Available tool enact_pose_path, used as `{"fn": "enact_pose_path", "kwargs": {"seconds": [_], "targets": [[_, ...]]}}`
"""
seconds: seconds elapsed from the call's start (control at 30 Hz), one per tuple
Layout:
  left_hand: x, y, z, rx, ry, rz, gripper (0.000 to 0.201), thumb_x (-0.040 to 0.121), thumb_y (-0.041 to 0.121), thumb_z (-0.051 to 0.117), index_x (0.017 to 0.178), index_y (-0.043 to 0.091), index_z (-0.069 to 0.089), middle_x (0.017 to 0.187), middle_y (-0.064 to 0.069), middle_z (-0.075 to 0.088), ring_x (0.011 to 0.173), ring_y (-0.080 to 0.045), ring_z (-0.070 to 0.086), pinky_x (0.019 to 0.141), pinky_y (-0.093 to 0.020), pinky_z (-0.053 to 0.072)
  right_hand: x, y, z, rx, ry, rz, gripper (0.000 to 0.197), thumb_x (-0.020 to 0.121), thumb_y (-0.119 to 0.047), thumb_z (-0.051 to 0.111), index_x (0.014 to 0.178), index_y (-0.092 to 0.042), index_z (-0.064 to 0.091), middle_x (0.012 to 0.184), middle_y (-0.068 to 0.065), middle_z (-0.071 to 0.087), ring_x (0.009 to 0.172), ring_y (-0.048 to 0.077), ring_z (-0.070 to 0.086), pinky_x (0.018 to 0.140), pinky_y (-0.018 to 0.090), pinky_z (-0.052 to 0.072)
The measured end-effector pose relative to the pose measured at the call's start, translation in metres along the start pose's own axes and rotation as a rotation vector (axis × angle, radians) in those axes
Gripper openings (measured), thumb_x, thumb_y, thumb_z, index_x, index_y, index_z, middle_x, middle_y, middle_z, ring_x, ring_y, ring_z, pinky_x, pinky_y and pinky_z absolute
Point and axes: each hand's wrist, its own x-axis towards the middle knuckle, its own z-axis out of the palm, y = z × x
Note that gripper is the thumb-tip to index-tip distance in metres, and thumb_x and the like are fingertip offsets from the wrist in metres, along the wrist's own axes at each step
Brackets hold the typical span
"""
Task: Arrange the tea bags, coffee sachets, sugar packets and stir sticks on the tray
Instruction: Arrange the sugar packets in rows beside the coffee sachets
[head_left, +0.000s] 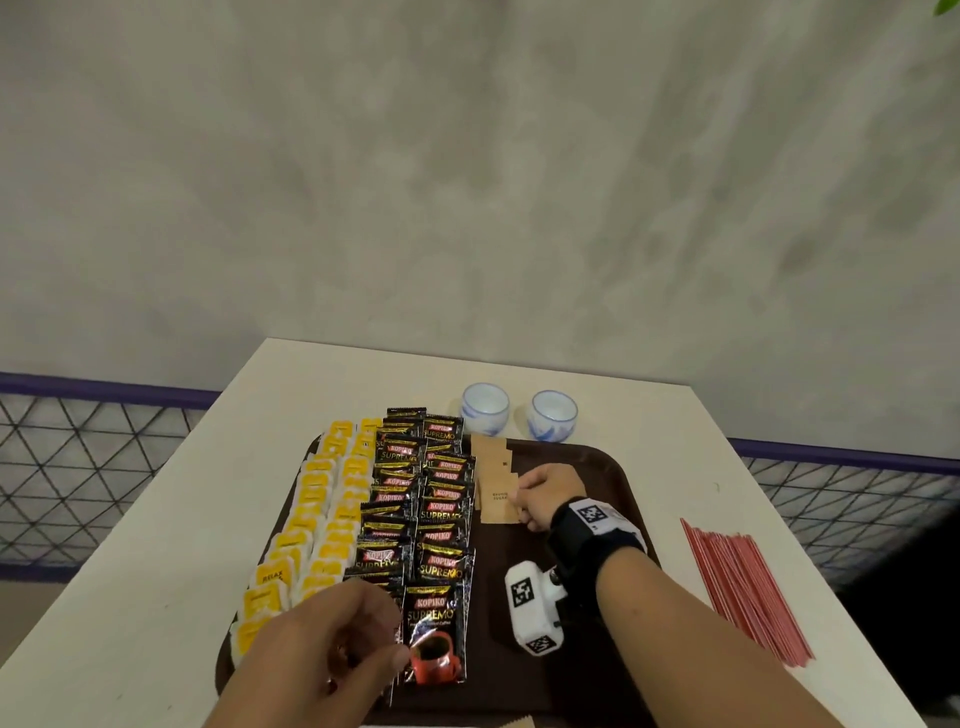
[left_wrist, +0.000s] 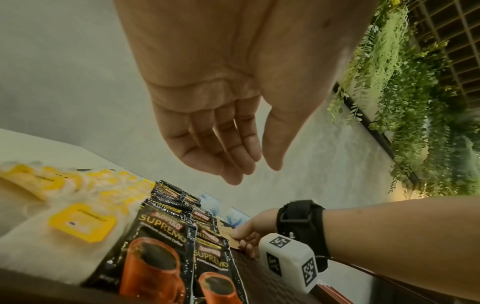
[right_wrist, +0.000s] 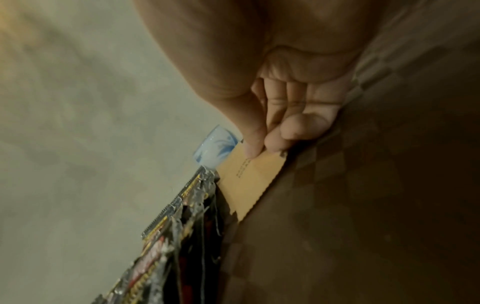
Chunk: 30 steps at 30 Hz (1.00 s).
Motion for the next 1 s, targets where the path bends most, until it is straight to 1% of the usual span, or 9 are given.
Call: {"fn": "enact_pose_path", "kwargs": {"seconds": [0.07,0.2,0.37,0.53,0.6,0.67,0.73,0.83,1.0], "targets": [[0.001,0.001,0.001,-0.003,0.01,0.008,0.049,0.068,0.024,0.082,0.091,0.055,0.052,0.084,0.033,0.061,0.081,0.007,0.06,0.06,-0.009,0.049,0.0,-0.002,0.002,-0.028,0.015,-0.011,0.018,0.081,0.002,0.063,0.075,-0.014,0.059,0.053,0.002,0.06,0.036,0.011,0.049,0.035,0.018,0.038],[0.001,0.004,0.004,0.003,-0.006,0.02,0.026,0.067,0.02,0.082,0.066,0.038,0.063,0.084,0.034,0.06,0.08,0.007,0.06,0.061,-0.011,0.05,0.002,-0.003,0.003,-0.076,0.036,-0.023,0.017,0.08,-0.006,0.069,0.073,-0.017,0.058,0.064,0.007,0.064,0.042,0.015,0.054,0.039,0.021,0.043],[-0.002,0.005,0.017,0.019,-0.096,0.034,0.018,0.074,0.032,0.076,0.075,0.036,0.058,0.093,0.035,0.057,0.086,0.007,0.058,0.066,-0.01,0.048,0.001,0.003,0.001,-0.064,0.011,-0.046,0.018,0.08,-0.012,0.071,0.074,-0.016,0.055,0.061,0.009,0.065,0.043,0.019,0.058,0.051,0.028,0.054],[-0.01,0.016,0.048,0.281,-0.284,0.042,0.023,0.082,0.049,0.06,0.099,0.034,0.055,0.091,0.022,0.064,0.085,0.006,0.059,0.08,-0.011,0.048,-0.027,0.002,-0.015,-0.081,0.003,-0.162,0.019,0.082,-0.017,0.072,0.077,-0.017,0.054,0.062,0.002,0.06,0.044,0.015,0.056,0.044,0.025,0.046],[-0.012,0.021,0.061,0.425,-0.312,0.074,0.028,0.085,0.049,0.054,0.105,0.03,0.051,0.103,0.016,0.064,0.096,-0.004,0.06,0.085,-0.024,0.05,-0.052,0.004,-0.029,-0.125,-0.039,-0.252,0.016,0.083,-0.018,0.071,0.078,-0.018,0.057,0.067,-0.001,0.058,0.047,0.013,0.056,0.043,0.02,0.042],[-0.014,0.028,0.069,0.538,-0.331,0.101,0.034,0.085,0.05,0.052,0.109,0.026,0.049,0.109,0.008,0.062,0.103,-0.015,0.059,0.084,-0.027,0.05,-0.084,0.01,-0.044,-0.202,-0.105,-0.331,0.014,0.082,-0.022,0.072,0.079,-0.022,0.059,0.07,-0.003,0.058,0.054,0.011,0.056,0.049,0.022,0.046],[-0.013,0.034,0.074,0.598,-0.368,0.12,0.037,0.084,0.049,0.054,0.109,0.024,0.046,0.111,0.004,0.06,0.106,-0.021,0.057,0.081,-0.027,0.046,-0.121,0.02,-0.059,-0.344,-0.166,-0.374,0.016,0.079,-0.032,0.074,0.078,-0.025,0.06,0.074,-0.006,0.062,0.063,0.01,0.058,0.064,0.028,0.052],[-0.013,0.039,0.079,0.62,-0.399,0.152,0.034,0.085,0.041,0.056,0.112,0.025,0.044,0.12,0.006,0.051,0.109,-0.021,0.055,0.081,-0.029,0.045,-0.178,0.036,-0.073,-0.614,-0.3,-0.332,0.023,0.078,-0.046,0.071,0.085,-0.028,0.06,0.08,-0.007,0.065,0.073,0.005,0.06,0.068,0.023,0.051],[-0.012,0.038,0.089,0.54,-0.471,0.08,0.034,0.084,0.028,0.06,0.113,0.023,0.043,0.123,0.007,0.043,0.108,-0.024,0.056,0.088,-0.036,0.049,-0.211,0.059,-0.053,-0.738,-0.362,-0.245,0.021,0.082,-0.041,0.064,0.09,-0.033,0.046,0.098,-0.007,0.068,0.089,0.012,0.064,0.082,0.024,0.05]]}}
